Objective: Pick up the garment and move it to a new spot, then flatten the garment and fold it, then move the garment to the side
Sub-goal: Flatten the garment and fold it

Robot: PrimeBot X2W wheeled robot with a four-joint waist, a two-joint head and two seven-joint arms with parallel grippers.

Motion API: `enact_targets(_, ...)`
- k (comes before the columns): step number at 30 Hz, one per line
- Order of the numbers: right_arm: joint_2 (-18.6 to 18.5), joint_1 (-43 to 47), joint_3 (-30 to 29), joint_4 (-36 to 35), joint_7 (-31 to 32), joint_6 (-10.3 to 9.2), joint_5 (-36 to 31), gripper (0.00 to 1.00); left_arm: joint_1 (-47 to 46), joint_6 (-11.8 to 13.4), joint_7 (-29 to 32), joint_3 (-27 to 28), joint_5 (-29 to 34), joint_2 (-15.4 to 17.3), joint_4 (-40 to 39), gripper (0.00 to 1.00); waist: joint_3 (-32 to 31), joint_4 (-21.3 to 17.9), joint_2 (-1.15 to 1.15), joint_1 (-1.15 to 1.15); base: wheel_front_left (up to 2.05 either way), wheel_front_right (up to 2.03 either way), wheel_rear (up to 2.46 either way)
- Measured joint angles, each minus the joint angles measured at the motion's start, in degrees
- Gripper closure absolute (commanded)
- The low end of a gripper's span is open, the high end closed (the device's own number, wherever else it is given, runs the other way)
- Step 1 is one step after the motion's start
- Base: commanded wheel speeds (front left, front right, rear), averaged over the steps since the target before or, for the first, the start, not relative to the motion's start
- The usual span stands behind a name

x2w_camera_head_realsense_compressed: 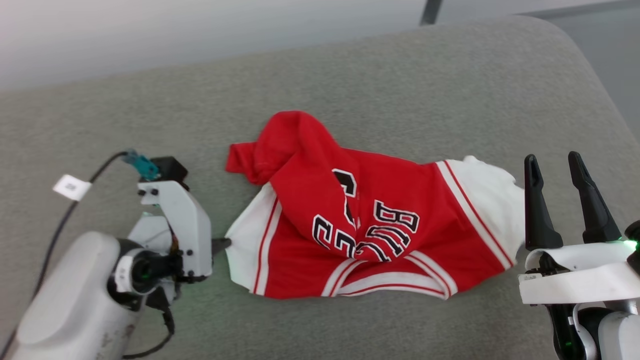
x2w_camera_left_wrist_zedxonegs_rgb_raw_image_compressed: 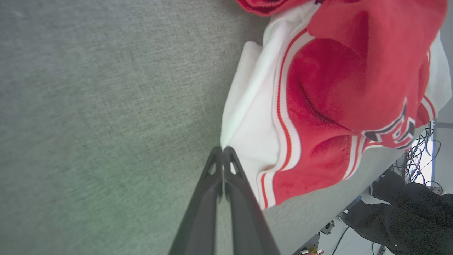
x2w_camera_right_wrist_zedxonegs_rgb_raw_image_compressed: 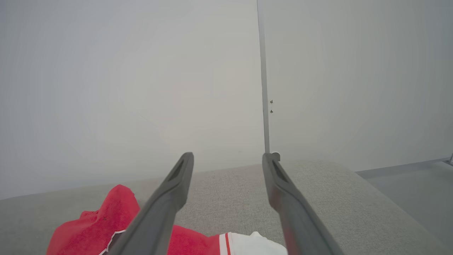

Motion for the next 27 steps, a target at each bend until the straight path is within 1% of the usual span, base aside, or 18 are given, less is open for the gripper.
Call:
enact_targets(8,0.0,0.7,-0.9,-1.5,2.1,0.00,-1.6,0.00,0.9,2.1,-1.2,3.9,-0.9,3.0,-3.1,1.00,-1.7,4.2,0.00,0.00,0.00,0.00,0.00)
enact_targets(9,0.0,0.8,-1.0,-1.7,2.2,0.00,-1.7,0.00,1.4,2.2,-1.4,4.4,-0.9,3.6,-3.5,1.00,-1.9,4.7,0.00,0.00,0.00,0.00,0.00)
enact_targets(17,0.0,1.8,-1.4,-2.6,3.7,0.00,-2.2,0.00,7.0,5.0,-1.6,8.1,-2.4,7.4,-6.9,1.00,-3.4,8.2,0.00,0.00,0.00,0.00,0.00)
enact_targets(23,0.0,2.0,-1.5,-3.1,4.4,0.00,-2.3,0.00,13.3,6.4,-3.2,10.4,-3.7,8.0,-8.9,1.00,-3.7,9.5,0.00,0.00,0.00,0.00,0.00)
enact_targets(27,0.0,2.2,-1.6,-3.3,4.6,0.00,-2.3,0.00,17.8,7.3,-4.1,10.8,-4.1,8.2,-9.8,1.00,-3.5,9.8,0.00,0.00,0.00,0.00,0.00)
